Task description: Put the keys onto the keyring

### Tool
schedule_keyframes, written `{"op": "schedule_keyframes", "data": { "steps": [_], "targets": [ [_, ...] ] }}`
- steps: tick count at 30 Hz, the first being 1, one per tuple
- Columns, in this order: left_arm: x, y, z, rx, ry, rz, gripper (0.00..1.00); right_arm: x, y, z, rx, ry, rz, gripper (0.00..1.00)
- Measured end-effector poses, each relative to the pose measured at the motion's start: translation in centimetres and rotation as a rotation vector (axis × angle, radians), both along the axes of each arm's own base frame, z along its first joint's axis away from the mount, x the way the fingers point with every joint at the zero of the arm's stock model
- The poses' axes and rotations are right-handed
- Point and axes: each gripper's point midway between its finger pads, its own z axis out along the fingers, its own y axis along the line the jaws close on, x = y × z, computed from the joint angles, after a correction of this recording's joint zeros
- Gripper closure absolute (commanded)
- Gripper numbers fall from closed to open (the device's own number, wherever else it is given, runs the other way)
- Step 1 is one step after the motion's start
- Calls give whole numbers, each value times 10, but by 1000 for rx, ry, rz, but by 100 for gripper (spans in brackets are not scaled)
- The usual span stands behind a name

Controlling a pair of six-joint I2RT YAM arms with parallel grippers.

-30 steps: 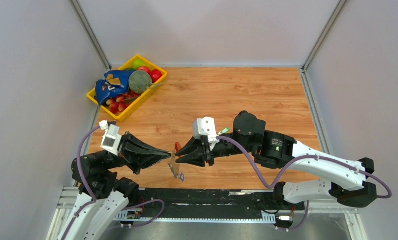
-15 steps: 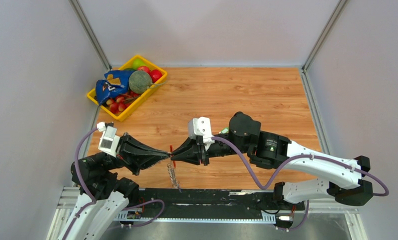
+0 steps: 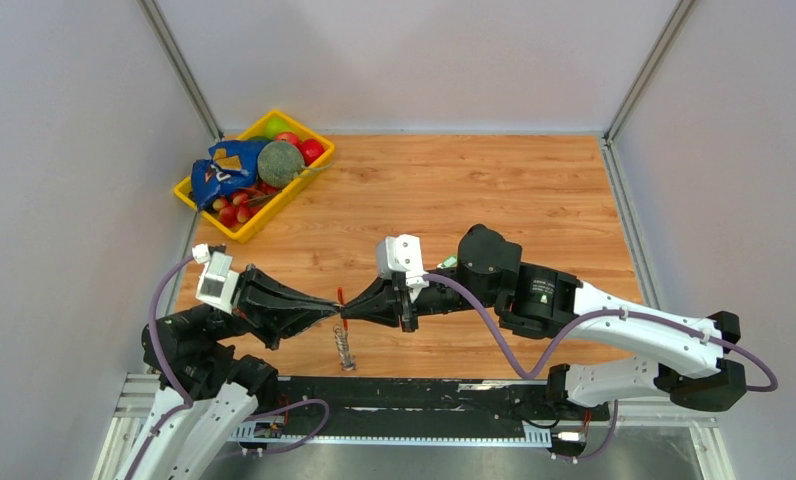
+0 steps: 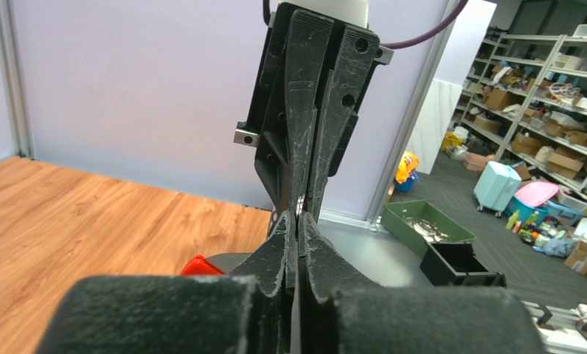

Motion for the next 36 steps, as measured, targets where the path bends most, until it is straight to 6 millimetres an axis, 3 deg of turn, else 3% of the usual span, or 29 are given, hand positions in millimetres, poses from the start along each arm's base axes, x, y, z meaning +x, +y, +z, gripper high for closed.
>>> {"op": "schedule_keyframes", "data": {
  "steps": [9, 18, 23, 28, 36],
  "targets": [
    [14, -3, -18, 57, 55, 42, 56, 11, -15, -12, -18, 17, -96, 100],
    [23, -3, -20, 83, 70, 89, 48, 17, -60, -5, 33, 3, -199, 100],
    [51, -11, -24, 106, 152, 136, 49, 28, -87, -13, 23, 2, -300, 100],
    [102, -31, -59, 197, 335, 169, 48, 49, -112, -24, -6, 27, -460, 100],
    [170, -60, -150, 369, 630, 240, 46, 73, -144, -51, -96, 131, -680, 100]
  ]
}}
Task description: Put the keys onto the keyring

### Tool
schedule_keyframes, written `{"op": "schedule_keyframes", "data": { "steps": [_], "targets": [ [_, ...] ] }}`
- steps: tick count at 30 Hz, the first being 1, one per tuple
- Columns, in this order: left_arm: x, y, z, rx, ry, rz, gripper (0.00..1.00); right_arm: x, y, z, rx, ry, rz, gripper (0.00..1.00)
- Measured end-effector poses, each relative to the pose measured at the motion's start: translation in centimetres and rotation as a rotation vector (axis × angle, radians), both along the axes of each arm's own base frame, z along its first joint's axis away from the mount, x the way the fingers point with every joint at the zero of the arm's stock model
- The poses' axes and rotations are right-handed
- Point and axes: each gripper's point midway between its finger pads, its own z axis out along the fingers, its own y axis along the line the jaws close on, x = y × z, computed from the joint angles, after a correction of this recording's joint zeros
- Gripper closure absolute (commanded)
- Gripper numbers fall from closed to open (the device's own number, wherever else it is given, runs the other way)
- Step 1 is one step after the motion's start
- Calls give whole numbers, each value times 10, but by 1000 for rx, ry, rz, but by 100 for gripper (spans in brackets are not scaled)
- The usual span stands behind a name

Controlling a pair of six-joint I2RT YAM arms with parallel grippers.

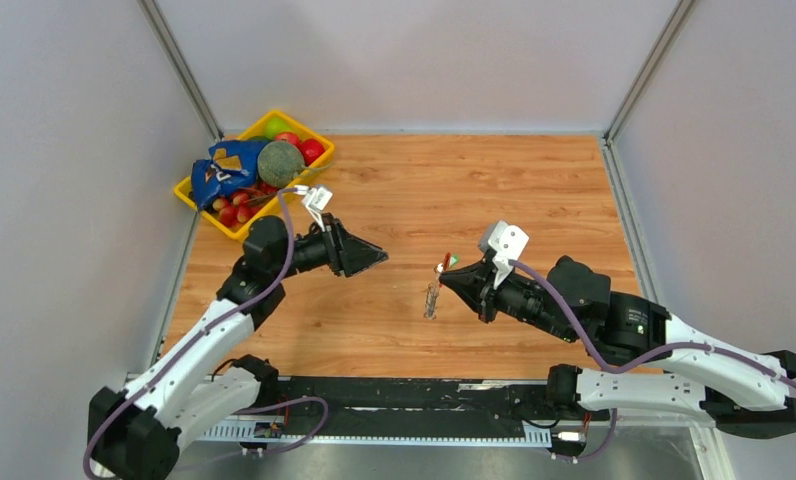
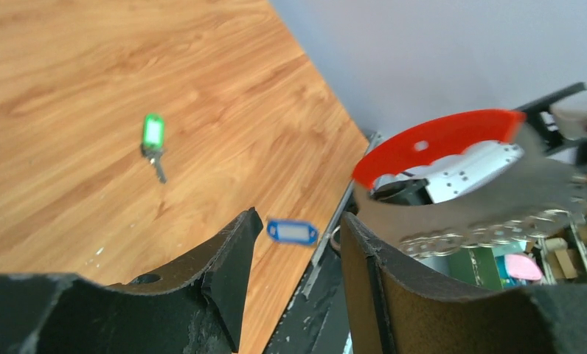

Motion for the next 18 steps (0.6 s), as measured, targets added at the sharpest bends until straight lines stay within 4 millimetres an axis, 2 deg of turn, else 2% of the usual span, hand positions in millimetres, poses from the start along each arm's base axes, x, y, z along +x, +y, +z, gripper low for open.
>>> {"op": "schedule_keyframes", "data": {
  "steps": [6, 9, 12, 18],
  "targets": [
    [27, -22, -76, 107, 228, 35, 45, 5, -25, 4, 35, 26, -85, 100],
    [34, -32, -112, 161, 340, 63, 43, 9, -32, 7, 57, 31, -125, 100],
    [41, -45, -136, 189, 419, 89, 42, 11, -35, 8, 69, 40, -151, 100],
    [65, -64, -169, 209, 530, 166, 46, 14, -45, 9, 85, 49, -188, 100]
  ]
}}
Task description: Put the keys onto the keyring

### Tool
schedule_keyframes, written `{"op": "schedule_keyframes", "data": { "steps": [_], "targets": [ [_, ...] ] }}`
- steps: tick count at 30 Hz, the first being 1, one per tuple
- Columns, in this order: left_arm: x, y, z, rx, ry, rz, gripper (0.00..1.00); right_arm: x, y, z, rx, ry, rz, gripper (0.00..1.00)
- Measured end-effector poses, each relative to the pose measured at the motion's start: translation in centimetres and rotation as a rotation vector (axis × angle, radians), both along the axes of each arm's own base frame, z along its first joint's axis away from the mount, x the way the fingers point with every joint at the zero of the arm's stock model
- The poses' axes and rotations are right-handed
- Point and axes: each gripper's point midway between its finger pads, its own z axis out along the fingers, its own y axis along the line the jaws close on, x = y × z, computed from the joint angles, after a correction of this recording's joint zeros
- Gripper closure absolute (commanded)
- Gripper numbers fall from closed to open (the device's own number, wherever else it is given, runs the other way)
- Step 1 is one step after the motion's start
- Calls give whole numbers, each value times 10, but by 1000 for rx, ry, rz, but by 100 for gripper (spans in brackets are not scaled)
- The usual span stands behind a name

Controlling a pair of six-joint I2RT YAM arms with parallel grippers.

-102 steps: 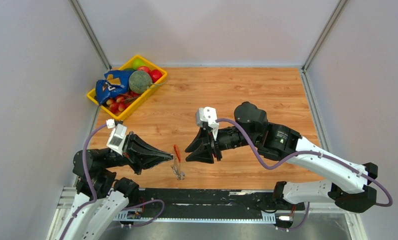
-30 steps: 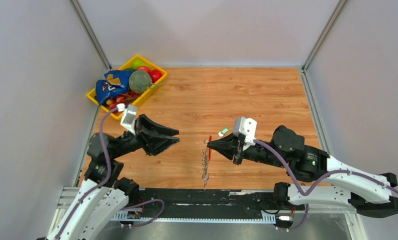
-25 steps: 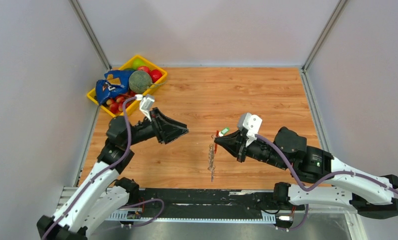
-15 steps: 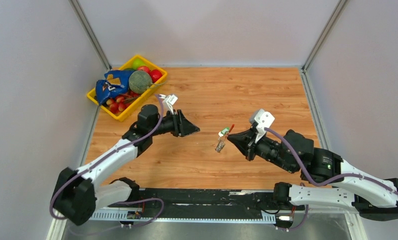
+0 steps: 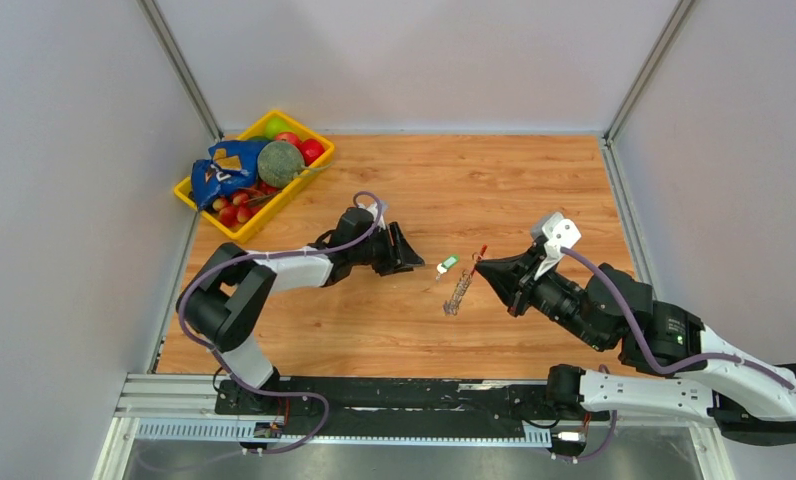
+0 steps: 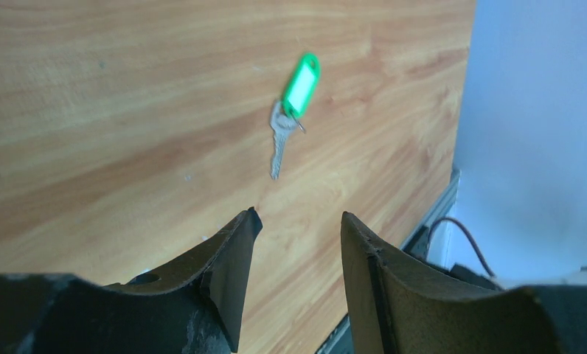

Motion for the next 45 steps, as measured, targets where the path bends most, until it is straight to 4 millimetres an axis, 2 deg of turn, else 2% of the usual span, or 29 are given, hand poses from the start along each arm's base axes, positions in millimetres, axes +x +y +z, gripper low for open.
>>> {"op": "schedule_keyframes", "data": {
  "steps": [5, 11, 18, 23, 28, 33, 45],
  "targets": [
    [29, -16, -21, 24, 84, 96, 45, 3, -9, 2, 13, -2, -33, 100],
    [40, -36, -32, 24, 153, 151, 46, 4, -17, 2, 19, -4, -57, 100],
    [32, -57, -41, 11, 228, 161, 47, 3, -21, 2, 34, -2, -61, 100],
    [25, -64, -48, 13, 262, 160, 48, 2, -25, 3, 49, -1, -61, 100],
    [27, -72, -48, 4, 274, 158, 52, 1, -28, 3, 57, 1, -61, 100],
    [30, -77, -50, 1, 280, 162, 57, 0, -32, 5, 72, -2, -61, 100],
    [33, -79, -50, 8, 288, 165, 57, 1, -32, 1, 65, -2, -65, 100]
  ]
}}
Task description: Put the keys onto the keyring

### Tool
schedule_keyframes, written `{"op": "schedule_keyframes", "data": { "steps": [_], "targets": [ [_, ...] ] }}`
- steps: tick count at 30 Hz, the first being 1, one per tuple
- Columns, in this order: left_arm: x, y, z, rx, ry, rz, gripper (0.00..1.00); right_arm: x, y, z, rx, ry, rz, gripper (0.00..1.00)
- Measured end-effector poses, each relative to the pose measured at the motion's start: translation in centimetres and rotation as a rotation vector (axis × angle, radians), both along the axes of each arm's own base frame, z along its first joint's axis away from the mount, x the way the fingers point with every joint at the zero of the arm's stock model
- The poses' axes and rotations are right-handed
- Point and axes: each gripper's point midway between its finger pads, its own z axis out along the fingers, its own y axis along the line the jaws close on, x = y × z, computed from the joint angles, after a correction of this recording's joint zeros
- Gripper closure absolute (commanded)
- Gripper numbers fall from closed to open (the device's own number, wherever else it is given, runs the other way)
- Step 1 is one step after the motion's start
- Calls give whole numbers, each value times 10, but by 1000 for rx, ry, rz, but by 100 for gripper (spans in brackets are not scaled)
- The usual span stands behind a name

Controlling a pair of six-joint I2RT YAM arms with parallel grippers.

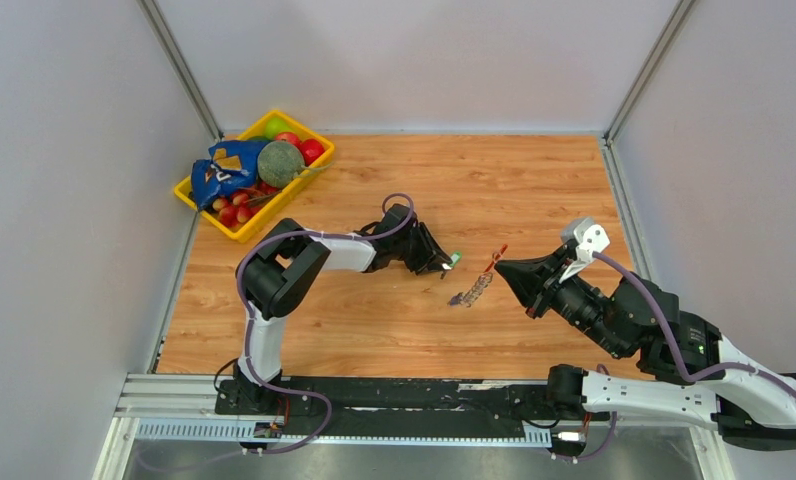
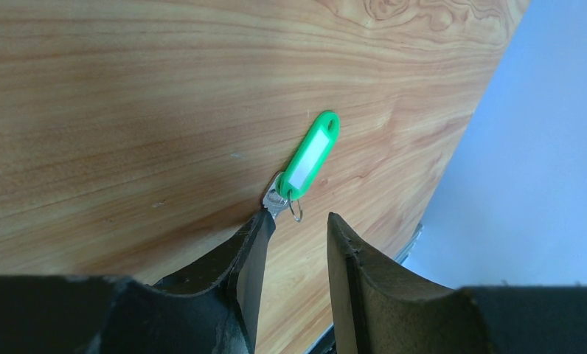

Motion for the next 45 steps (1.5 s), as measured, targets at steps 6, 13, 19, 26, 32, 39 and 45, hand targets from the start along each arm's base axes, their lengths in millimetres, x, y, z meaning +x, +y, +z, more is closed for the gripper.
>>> {"op": "schedule_keyframes", "data": {
  "steps": [6, 13, 19, 26, 32, 39, 45],
  "targets": [
    [-1, 1, -1, 5, 4, 1, 57, 0, 0, 0, -1, 0, -3, 100],
    [1, -3, 3, -2, -2, -1, 57, 0, -1, -1, -1, 0, -3, 100],
    [4, -12, 14, -20, -23, -8, 57, 0, -3, 0, 6, -2, -3, 100],
    [4, -12, 14, -16, -22, -7, 58, 0, -3, 0, 7, -2, -3, 100],
    [4, -11, 13, -9, -20, -3, 58, -1, -4, -1, 8, -2, -3, 100],
    [4, -11, 12, -8, -18, -4, 57, -1, -4, -1, 8, -2, -3, 100],
    [3, -10, 10, -2, -12, -3, 58, -1, -4, -2, 8, -2, -3, 100]
  ]
}}
